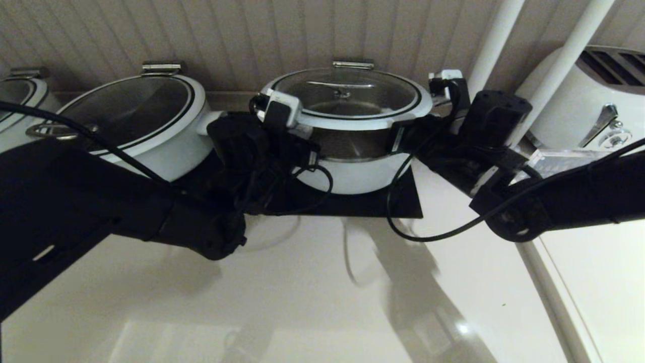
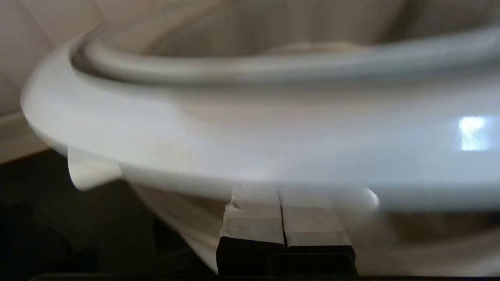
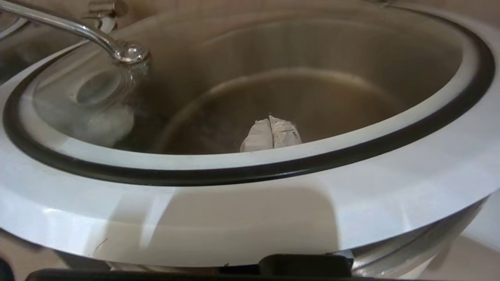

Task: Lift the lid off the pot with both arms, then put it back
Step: Open the pot lid completely

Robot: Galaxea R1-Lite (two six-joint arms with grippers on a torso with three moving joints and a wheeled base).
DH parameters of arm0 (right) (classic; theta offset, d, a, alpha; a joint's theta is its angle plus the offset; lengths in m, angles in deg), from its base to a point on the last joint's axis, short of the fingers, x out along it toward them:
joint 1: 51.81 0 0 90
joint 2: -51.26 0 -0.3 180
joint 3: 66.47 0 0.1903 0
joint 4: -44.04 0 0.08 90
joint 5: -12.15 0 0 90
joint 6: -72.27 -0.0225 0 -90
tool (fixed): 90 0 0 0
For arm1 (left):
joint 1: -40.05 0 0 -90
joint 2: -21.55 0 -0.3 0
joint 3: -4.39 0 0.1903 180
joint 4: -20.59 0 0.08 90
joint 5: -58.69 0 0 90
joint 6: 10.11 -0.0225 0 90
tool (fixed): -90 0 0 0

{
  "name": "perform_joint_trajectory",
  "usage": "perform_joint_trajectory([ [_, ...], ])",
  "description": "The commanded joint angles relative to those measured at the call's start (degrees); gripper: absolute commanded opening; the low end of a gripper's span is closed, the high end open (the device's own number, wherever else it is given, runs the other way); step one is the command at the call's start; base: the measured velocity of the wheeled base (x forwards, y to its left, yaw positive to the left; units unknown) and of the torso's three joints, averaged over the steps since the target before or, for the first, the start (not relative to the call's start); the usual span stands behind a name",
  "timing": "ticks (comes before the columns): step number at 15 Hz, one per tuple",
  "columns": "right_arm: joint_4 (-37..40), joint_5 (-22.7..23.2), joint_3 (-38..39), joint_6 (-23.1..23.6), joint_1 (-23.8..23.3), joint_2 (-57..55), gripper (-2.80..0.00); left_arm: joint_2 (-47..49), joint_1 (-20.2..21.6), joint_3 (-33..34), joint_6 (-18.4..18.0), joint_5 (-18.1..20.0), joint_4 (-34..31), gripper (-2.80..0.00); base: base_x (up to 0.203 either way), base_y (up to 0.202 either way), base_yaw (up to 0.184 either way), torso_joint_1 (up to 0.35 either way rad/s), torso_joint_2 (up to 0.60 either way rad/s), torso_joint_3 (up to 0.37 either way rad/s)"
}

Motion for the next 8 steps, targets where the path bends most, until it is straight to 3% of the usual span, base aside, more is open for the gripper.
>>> perform_joint_trajectory([
  [1,-0.26,0.05,-0.72,-0.01,-0.01,-0.29,-2.8,-0.93,0.0,1.68,-0.05,-0.09,0.4,-2.8,0.0,0.0,0.0,0.0,0.0,0.0],
  [8,-0.26,0.05,-1.55,-0.01,-0.13,-0.29,-2.8,-8.56,-0.07,14.64,-0.33,-0.09,0.43,-2.8,0.0,0.0,0.0,0.0,0.0,0.0],
])
